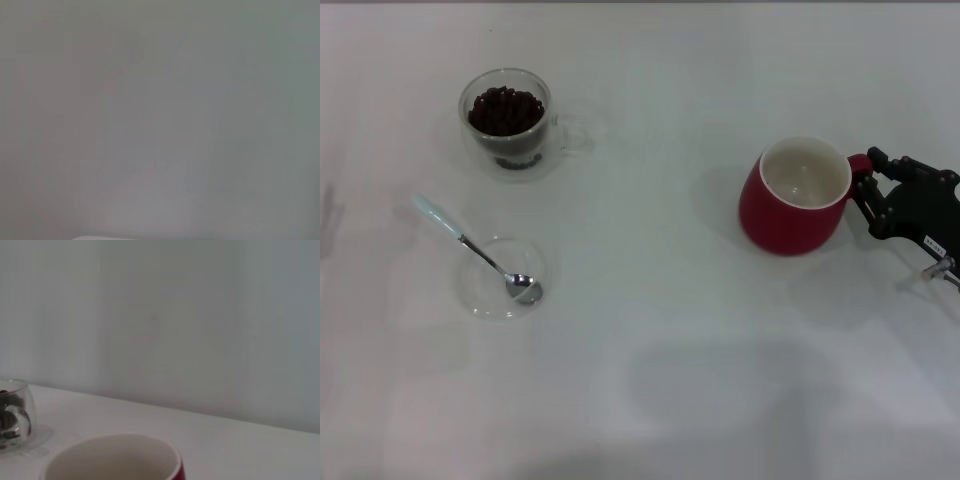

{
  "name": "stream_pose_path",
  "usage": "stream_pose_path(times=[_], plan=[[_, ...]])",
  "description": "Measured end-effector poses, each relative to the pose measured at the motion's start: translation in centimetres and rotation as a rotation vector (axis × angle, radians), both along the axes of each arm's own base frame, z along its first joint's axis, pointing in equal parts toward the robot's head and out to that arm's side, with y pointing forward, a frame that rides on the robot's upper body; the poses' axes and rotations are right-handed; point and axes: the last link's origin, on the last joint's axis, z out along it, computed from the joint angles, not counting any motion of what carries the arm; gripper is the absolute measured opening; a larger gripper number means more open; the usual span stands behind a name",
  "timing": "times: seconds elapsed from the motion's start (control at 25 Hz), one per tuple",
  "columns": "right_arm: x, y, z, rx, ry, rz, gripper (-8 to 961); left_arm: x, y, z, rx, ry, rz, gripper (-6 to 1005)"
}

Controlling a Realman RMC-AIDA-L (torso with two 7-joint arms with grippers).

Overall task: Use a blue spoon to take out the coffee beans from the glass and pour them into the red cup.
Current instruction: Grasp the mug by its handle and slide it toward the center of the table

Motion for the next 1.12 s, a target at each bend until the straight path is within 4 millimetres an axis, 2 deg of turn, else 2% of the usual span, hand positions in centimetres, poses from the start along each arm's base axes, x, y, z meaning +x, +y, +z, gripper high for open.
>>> stream_pose_path(times=[0.08, 0.48, 0.76, 1.12], plan=[[0.0, -0.1, 0.0, -0.002, 0.002, 0.003, 307, 0.0, 0.0, 0.0, 0.000, 0.000, 0.000, 888], [-0.6, -0.4, -0.5, -0.012, 0.025, 0.022, 171, 0.1, 0.1, -0.1, 0.000, -0.002, -0.002, 888], [-0.8, -0.5, -0.6, -0.013, 0.030, 0.029, 167, 0.1, 0.0, -0.1, 0.000, -0.002, -0.002, 887], [-2.3, -0.3, -1.7, -0.027, 0.032, 0.090, 167, 0.4, 0.5, -0.1, -0.001, -0.002, -0.013, 888]])
